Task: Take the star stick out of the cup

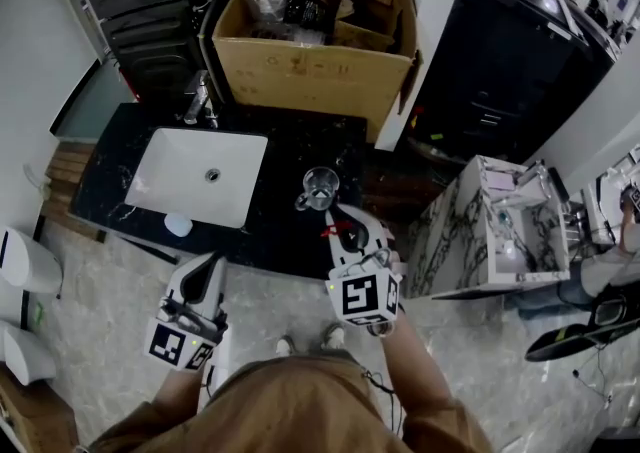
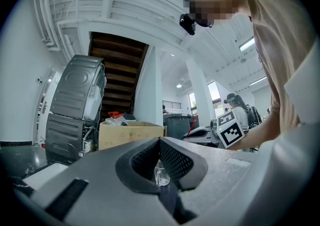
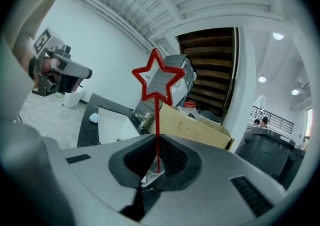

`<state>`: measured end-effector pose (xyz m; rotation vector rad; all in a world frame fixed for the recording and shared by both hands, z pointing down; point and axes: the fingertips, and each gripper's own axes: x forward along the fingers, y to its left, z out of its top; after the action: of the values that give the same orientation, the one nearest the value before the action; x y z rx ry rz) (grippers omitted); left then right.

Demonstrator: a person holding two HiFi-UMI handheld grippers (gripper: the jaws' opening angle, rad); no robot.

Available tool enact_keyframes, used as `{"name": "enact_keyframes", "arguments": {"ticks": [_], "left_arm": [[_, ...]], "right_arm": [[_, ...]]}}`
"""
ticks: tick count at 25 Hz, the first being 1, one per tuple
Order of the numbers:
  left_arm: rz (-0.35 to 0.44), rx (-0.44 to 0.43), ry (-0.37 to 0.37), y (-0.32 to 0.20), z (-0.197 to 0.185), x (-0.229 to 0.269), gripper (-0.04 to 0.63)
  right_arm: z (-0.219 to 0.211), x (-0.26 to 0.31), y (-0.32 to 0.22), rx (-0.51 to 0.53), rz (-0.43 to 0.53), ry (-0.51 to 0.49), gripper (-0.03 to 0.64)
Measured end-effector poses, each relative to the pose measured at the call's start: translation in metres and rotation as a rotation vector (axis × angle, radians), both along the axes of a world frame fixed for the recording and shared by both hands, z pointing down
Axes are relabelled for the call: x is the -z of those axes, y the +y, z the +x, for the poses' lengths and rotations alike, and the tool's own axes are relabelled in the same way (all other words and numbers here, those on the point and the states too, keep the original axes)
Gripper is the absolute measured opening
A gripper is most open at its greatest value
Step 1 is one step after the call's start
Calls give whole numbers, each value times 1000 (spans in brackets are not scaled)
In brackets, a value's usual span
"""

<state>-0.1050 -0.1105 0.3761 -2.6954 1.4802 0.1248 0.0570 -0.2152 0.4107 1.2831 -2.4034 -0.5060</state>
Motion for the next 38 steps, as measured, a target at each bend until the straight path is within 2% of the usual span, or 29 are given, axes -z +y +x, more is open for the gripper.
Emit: {"name": "enact_keyframes", "arguments": {"ticks": [9, 38], "left_arm": [[0, -9, 6, -5, -1, -2, 2], [-4, -31, 3, -13, 6, -4, 2]], "right_arm": [[4, 6, 4, -8, 4, 8, 14], [28, 42, 14, -23, 40, -111, 14]]}}
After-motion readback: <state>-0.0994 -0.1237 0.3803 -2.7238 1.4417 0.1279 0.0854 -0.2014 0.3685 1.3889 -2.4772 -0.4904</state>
